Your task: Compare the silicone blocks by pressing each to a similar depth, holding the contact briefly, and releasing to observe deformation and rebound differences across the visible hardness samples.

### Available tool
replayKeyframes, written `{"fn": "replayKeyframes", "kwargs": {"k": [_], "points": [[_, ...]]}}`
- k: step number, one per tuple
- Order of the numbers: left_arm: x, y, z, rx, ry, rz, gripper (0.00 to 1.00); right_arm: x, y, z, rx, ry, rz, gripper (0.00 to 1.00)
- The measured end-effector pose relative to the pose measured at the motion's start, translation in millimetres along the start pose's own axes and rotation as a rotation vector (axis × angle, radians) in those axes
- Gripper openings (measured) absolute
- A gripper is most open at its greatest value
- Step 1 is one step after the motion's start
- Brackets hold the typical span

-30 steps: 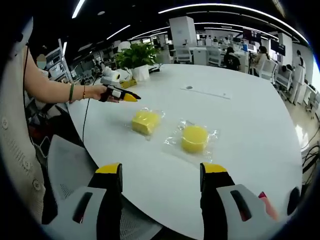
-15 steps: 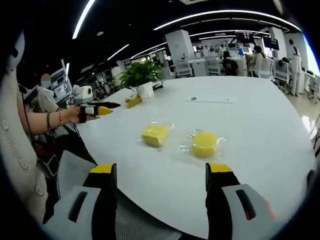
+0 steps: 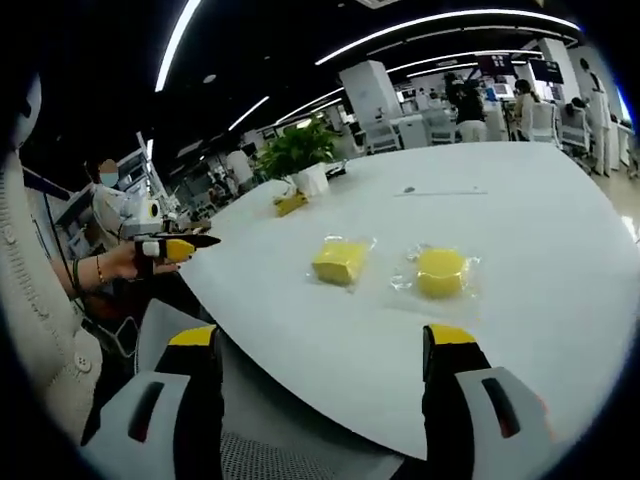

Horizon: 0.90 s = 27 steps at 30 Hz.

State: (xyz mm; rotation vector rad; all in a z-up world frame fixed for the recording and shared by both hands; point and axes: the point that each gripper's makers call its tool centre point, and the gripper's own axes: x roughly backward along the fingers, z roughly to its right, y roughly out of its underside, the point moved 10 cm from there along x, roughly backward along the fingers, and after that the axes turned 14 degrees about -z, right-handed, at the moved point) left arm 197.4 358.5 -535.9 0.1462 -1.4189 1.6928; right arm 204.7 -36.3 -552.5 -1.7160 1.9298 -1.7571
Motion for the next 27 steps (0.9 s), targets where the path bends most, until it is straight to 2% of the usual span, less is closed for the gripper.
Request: {"fn": "replayKeyframes", "kwargs": {"k": [7, 14, 16, 20, 21, 24, 25, 27], "points": [[6, -0.2, 3.9, 0.0, 0.0, 0.019, 0.8, 2, 0.9, -2, 0.013, -0.003, -0.005, 0.75], [6, -5.3, 6.9, -0.074, -0.012, 0.026, 0.8, 4, -3.4, -1, 0.026, -0.006, 0.036, 0.75], [6, -7.7, 8.0, -0.104, -0.02, 0.056, 0.8, 5, -5.9, 0, 0.035, -0.007, 0.062, 0.75], [6, -14.7, 10.1, -0.111, -0.003, 0.1, 0.82, 8, -13.9, -2, 0.061, -0.037, 0.12, 0.77], [6, -20.7, 12.2, -0.147, 0.008, 0.153, 0.83, 9, -18.3, -5, 0.089, -0.058, 0.159, 0.79], [7, -28.2, 15.7, -0.194, 0.02, 0.208, 0.84, 16, -29.2, -9, 0.152, -0.067, 0.239, 0.84], [7, -31.8, 18.1, -0.193, 0.04, 0.239, 0.84, 17, -30.7, -10, 0.158, -0.063, 0.239, 0.84], [7, -34.8, 19.1, -0.187, 0.053, 0.253, 0.85, 18, -33.3, -11, 0.185, -0.063, 0.229, 0.82]]}}
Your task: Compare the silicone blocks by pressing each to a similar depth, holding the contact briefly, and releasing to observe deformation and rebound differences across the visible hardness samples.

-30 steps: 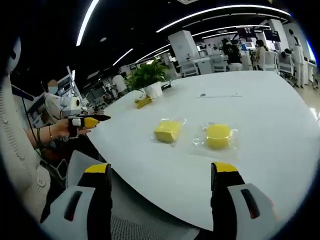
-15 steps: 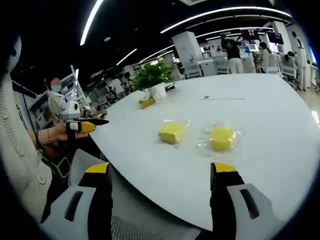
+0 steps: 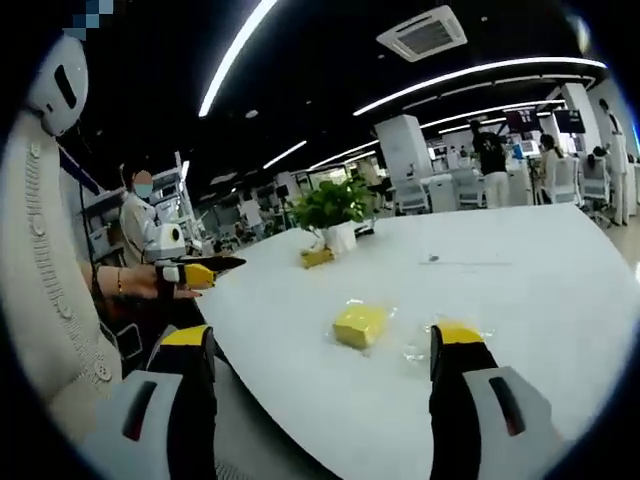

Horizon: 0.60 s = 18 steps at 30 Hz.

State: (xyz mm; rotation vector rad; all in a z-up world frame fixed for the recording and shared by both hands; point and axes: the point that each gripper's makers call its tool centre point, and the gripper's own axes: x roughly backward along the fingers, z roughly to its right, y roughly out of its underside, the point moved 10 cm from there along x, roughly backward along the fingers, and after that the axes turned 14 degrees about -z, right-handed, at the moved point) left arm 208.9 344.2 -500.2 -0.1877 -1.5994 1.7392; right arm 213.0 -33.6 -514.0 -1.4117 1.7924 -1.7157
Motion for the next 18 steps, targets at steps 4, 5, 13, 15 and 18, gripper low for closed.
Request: {"fn": "replayKeyframes", "kwargs": {"k": [4, 5, 13, 15, 18], "points": [[-3, -6.0, 0.1, -0.014, 0.009, 0.033, 0.86, 0, -0.7, 1, 0.052, 0.003, -0.005, 0.81], [-5, -7.3, 0.0, -0.021, 0.009, 0.03, 0.87, 1, -0.3, 2, 0.061, 0.003, -0.004, 0.81], [-26, -14.7, 2.5, 0.033, 0.028, -0.092, 0.88, 3, 9.1, 6, 0.086, -0.008, -0.037, 0.79], [-39, -18.0, 1.7, 0.085, 0.041, -0.121, 0.85, 4, 13.0, 10, 0.068, -0.015, -0.044, 0.78], [-60, -24.8, 2.6, 0.173, 0.076, -0.112, 0.76, 3, 19.6, 16, 0.051, -0.004, -0.074, 0.76]]}}
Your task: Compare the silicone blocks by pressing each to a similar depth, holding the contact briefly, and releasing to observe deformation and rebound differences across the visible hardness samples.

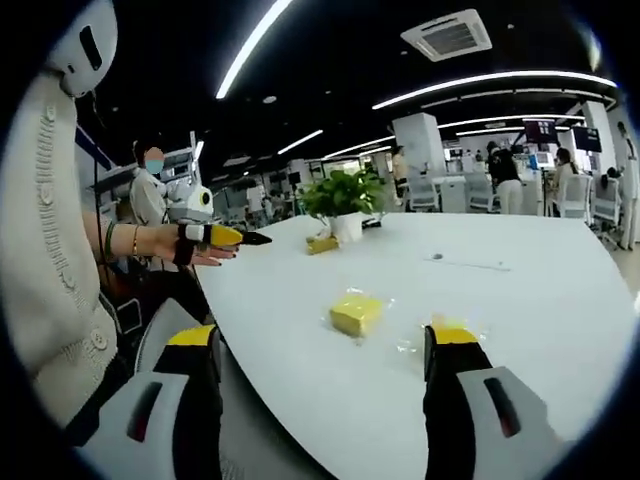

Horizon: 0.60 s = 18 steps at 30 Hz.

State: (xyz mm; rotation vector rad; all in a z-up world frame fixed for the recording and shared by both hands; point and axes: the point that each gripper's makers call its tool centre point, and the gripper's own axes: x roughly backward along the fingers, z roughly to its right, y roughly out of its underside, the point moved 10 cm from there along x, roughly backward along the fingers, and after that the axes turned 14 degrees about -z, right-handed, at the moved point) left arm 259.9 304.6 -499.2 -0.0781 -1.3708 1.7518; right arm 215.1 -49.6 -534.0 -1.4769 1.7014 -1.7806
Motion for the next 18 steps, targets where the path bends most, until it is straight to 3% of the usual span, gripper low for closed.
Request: {"fn": "replayKeyframes", "kwargs": {"k": [7, 14, 18], "points": [[-54, -17.3, -0.5, 0.258, 0.073, 0.06, 0.78, 1, 10.0, 11, -0.049, -0.024, -0.01, 0.74], [-111, -15.3, 2.3, 0.477, 0.132, 0.014, 0.8, 1, 17.7, 25, -0.085, -0.049, -0.008, 0.72], [-142, -13.5, 4.2, 0.555, 0.15, 0.009, 0.81, -1, 19.8, 32, -0.101, -0.074, -0.009, 0.71]]}}
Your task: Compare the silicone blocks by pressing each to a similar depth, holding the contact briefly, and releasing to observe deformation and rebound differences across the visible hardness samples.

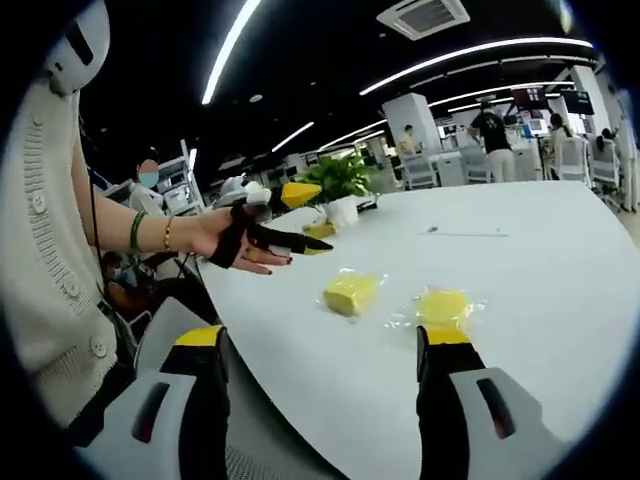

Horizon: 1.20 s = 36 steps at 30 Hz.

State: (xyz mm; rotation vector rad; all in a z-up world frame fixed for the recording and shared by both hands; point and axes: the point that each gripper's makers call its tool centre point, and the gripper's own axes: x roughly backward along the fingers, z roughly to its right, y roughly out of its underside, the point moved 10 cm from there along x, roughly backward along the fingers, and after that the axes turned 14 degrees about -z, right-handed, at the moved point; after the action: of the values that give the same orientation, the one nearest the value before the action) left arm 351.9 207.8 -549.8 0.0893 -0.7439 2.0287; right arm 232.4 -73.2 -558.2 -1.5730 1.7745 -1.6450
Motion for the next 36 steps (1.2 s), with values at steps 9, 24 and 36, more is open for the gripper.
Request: {"fn": "replayKeyframes", "kwargs": {"k": [9, 24, 36], "points": [[-58, 3.9, -19.3, 0.123, -0.074, -0.02, 0.77, -2, 5.6, 21, -0.029, -0.041, -0.007, 0.7], [-120, 10.6, -61.3, 0.179, -0.189, -0.11, 0.72, 4, 23.7, 47, -0.113, -0.054, -0.019, 0.66], [-150, 12.3, -71.2, 0.251, -0.169, -0.11, 0.57, 7, 27.7, 60, -0.16, -0.037, -0.001, 0.65]]}}
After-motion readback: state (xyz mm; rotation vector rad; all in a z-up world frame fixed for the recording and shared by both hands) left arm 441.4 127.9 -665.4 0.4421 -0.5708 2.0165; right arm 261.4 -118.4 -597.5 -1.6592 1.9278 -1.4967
